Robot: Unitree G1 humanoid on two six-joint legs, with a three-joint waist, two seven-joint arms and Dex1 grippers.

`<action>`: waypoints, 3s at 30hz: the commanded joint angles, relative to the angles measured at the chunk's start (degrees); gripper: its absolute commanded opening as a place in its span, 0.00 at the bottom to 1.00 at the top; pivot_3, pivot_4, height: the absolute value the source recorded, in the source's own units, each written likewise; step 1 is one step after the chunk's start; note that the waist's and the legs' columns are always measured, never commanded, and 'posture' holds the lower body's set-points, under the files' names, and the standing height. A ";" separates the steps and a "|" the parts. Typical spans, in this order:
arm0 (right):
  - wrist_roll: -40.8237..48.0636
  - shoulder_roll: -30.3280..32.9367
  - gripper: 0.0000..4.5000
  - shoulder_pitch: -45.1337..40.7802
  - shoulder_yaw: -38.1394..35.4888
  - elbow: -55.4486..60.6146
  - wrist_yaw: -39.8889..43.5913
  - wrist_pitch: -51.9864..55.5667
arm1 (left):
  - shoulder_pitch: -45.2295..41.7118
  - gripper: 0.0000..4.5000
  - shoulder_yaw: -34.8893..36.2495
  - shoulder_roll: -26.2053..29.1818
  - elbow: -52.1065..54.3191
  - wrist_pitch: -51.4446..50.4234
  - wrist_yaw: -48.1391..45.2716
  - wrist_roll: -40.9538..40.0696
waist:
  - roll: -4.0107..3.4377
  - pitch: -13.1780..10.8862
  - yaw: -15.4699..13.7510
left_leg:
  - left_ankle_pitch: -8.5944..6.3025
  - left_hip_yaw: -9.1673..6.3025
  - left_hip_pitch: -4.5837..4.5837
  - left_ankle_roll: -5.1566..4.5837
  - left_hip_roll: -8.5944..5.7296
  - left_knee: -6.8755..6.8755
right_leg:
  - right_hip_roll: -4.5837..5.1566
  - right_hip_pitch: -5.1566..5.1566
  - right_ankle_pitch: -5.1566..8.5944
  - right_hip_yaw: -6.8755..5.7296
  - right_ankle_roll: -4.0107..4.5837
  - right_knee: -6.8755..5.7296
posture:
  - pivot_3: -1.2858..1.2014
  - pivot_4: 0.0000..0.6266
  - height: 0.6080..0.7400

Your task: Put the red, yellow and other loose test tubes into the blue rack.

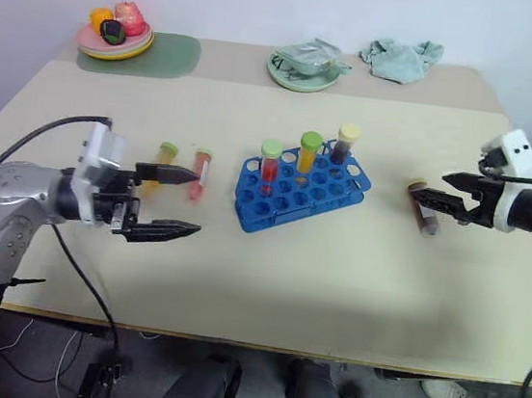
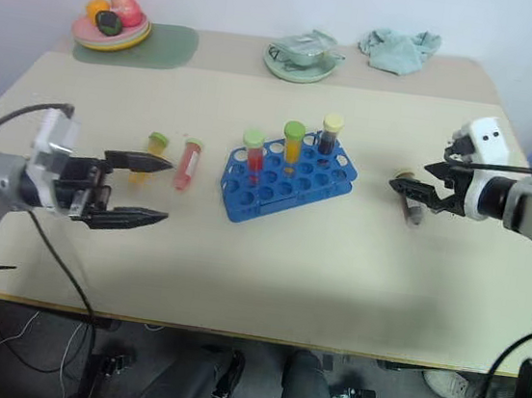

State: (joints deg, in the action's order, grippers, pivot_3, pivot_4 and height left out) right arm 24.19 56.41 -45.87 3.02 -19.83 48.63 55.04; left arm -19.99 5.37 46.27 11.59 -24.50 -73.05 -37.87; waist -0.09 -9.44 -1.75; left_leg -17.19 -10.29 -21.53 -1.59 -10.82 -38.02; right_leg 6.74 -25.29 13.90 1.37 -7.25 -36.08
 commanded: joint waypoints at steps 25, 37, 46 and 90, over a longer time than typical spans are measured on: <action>-23.28 -16.63 0.99 -29.82 1.62 -55.33 -5.43 -14.66 | -3.06 0.99 -11.79 -11.51 2.26 3.93 7.97 11.47 | 0.02 -0.03 1.58 | 0.04 0.09 0.01 0.06 0.02 -0.08 | -0.04 -0.09 -0.03 0.04 -0.03 -0.23 | 0.52 0.24 1.00; -31.11 -19.62 0.36 -27.18 3.97 -56.86 -5.79 -19.46 | -0.23 1.00 -11.09 -10.65 5.80 2.26 10.88 11.21 | 0.00 -0.02 2.53 | 0.05 0.09 0.02 0.07 0.02 -0.13 | -0.04 -0.08 -0.03 0.05 -0.03 -0.28 | 0.52 0.24 1.00; -25.57 -17.50 0.36 -29.01 -1.81 -47.14 6.30 -22.98 | 3.49 1.00 -9.81 -9.89 6.08 2.87 14.01 11.75 | -0.04 -0.03 2.67 | 0.08 0.10 0.04 0.12 0.02 -0.16 | -0.05 -0.12 -0.03 0.07 -0.03 -0.40 | 0.52 0.24 1.00; -10.80 -53.48 0.36 7.01 -12.52 -18.32 -19.93 -83.33 | 7.33 1.00 -1.62 -5.97 6.83 0.56 16.61 9.71 | 0.02 0.07 2.99 | 0.15 0.49 0.42 0.59 0.62 -0.14 | -0.87 -0.28 -0.29 0.31 0.41 -0.93 | 0.52 0.24 1.00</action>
State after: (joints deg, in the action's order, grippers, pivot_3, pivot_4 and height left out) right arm 12.63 3.26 -37.91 -9.66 -38.02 28.29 -26.82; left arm -12.97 1.54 39.50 16.19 -23.91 -56.83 -26.98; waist -0.07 -9.37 1.24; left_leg -17.04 -9.80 -21.12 -1.00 -10.20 -38.16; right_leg 5.87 -25.56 13.61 1.68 -6.84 -37.02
